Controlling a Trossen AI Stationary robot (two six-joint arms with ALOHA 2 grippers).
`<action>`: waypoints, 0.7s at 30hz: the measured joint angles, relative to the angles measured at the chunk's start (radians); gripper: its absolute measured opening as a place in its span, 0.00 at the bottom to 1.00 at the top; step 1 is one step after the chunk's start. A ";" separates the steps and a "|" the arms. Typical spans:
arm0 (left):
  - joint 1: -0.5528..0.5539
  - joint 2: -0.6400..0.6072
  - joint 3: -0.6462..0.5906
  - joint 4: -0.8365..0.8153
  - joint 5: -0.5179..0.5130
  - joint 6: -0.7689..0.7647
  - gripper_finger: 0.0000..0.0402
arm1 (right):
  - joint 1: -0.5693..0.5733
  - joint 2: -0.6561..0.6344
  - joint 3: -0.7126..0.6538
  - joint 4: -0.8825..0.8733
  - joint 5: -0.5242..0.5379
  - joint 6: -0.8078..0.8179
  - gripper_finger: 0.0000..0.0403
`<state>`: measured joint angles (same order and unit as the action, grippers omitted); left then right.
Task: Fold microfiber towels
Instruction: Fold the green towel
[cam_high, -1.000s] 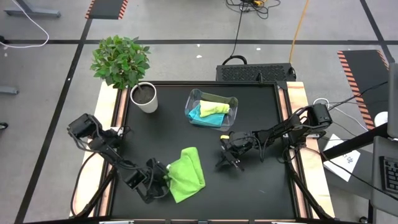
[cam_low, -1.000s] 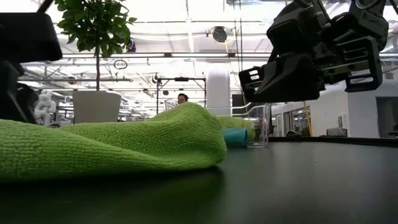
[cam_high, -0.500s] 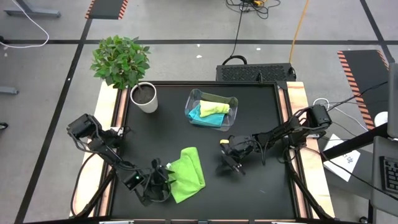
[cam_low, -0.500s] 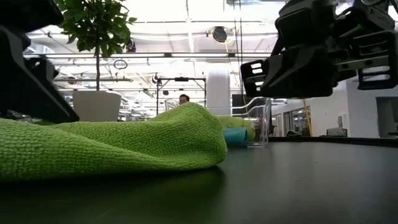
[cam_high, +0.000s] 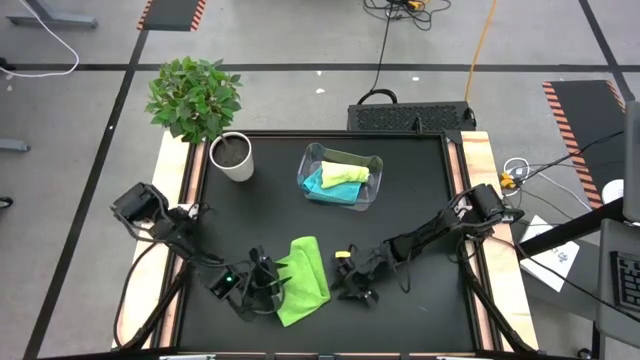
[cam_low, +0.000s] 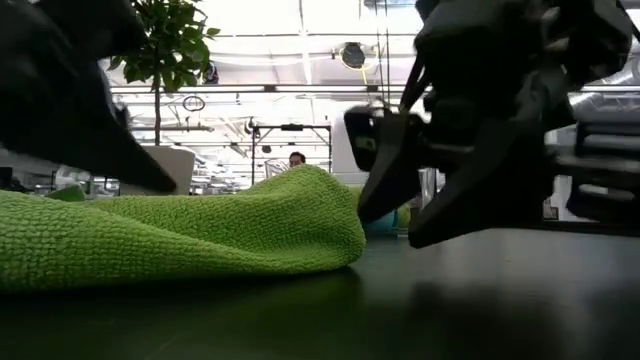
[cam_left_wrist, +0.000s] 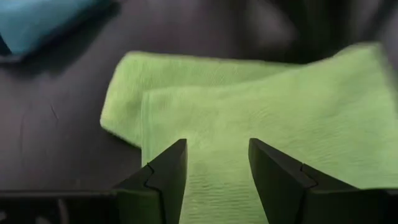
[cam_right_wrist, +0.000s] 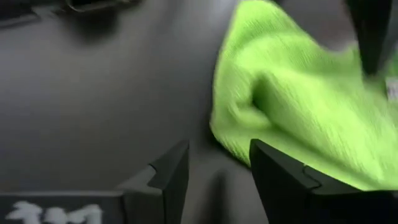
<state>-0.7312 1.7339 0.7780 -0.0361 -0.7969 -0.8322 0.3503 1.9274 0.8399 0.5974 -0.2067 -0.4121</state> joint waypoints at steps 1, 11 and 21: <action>0.010 0.014 0.000 0.001 0.014 0.001 0.43 | 0.009 0.000 0.007 0.002 0.000 -0.012 0.41; 0.118 0.171 0.005 0.116 0.108 -0.003 0.43 | 0.111 0.000 0.025 0.028 0.210 -0.148 0.46; 0.166 0.180 0.004 0.156 0.196 0.098 0.43 | 0.150 0.000 0.025 0.027 0.343 -0.188 0.46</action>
<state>-0.5648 1.9141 0.7818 0.1195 -0.6006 -0.7340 0.5008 1.9270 0.8654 0.6247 0.1358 -0.6003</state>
